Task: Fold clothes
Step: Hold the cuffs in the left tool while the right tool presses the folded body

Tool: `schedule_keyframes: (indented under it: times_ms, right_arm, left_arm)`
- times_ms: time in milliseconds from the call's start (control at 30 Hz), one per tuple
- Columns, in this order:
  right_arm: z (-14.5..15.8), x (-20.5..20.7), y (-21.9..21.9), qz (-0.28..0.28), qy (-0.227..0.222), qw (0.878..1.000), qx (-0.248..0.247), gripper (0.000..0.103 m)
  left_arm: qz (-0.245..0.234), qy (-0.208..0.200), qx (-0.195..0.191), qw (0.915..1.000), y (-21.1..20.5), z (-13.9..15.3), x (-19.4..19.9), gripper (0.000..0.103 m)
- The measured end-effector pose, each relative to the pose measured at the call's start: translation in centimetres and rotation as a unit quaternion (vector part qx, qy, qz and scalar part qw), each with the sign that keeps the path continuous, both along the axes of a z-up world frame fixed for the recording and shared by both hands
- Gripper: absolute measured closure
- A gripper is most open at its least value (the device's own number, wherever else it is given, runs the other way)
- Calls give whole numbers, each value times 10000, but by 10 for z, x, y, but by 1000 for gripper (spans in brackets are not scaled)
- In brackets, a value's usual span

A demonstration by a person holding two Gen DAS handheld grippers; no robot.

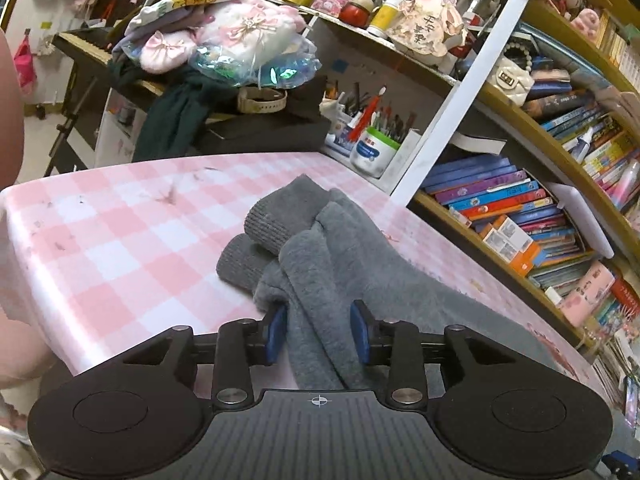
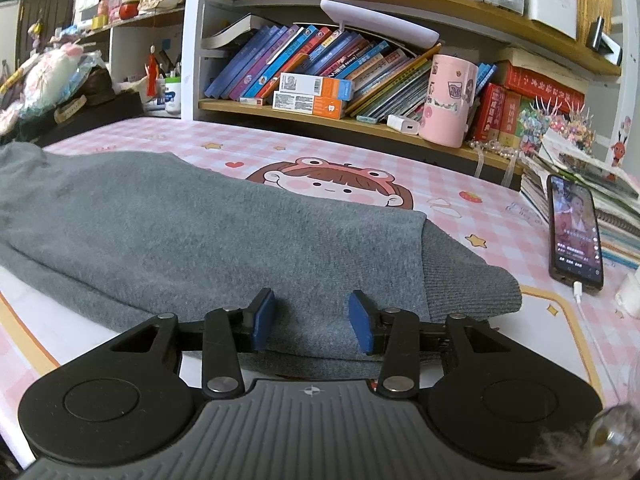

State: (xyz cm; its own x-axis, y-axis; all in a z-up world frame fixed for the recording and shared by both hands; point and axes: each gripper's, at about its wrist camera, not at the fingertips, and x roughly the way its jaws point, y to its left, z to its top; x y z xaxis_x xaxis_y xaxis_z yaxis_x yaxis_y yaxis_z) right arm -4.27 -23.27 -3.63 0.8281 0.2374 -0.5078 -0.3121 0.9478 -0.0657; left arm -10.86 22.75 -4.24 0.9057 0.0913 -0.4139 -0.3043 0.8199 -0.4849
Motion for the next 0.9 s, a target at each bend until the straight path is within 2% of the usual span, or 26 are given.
schedule_keyframes:
  times_ms: [233,333,533,767,900]
  right_arm:
    - [12,-1,49,785,4,9969,-40,43]
    - [15,0,80,1165,-18,9930,-170,43]
    - [21,2,125,1559,-112,9872,-307,42]
    - [15,-1,153,1900,-154,9798,-608,39]
    - [9,-4,155,1904,-159,9796,-627,39]
  left_arm:
    - [-98,-147,-205,9996,7,-5,-2,80]
    - [-121,-200,-285,9993,10,-6,-2,79]
    - [-147,-339,-321,9988,12,-11,-4,77]
    - [-158,-393,-188,9989,10,-11,-4,77]
    - [-163,-402,-196,9989,11,-12,-3,79]
